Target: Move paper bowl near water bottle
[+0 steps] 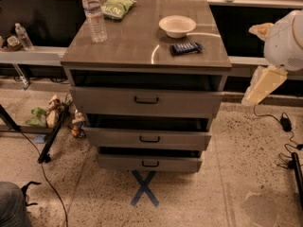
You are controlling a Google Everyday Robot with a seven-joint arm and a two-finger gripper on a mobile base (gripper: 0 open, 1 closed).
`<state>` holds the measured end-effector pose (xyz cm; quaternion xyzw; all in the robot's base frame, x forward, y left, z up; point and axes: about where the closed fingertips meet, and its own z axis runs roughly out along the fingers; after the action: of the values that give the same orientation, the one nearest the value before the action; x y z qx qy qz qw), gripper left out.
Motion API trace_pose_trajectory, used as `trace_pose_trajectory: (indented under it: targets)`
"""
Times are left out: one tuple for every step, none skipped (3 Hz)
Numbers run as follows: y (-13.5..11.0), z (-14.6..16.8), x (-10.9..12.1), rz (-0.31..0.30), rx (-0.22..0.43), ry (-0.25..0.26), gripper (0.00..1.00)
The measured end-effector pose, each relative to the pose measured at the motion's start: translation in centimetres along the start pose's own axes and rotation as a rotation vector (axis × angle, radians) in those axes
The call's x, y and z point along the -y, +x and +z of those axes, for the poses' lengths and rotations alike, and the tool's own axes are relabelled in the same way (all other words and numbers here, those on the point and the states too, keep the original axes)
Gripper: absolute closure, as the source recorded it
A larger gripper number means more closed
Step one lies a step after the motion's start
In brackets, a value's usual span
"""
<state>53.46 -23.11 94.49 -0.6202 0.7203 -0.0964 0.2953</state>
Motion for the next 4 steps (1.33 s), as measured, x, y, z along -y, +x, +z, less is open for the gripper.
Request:
trace_pose_trajectory:
  targets:
    - [-0.5,2.3,4.8,-0.052,0.107,0.148,0.00]
    - [-1.1,2.3,7.6,-0.067,0.137,0.250,0.00]
    - [-1.1,2.3,7.6,-0.067,0.137,0.252,0.00]
    - [-1.0,3.1,8.8,-0.122,0.136,0.303,0.00]
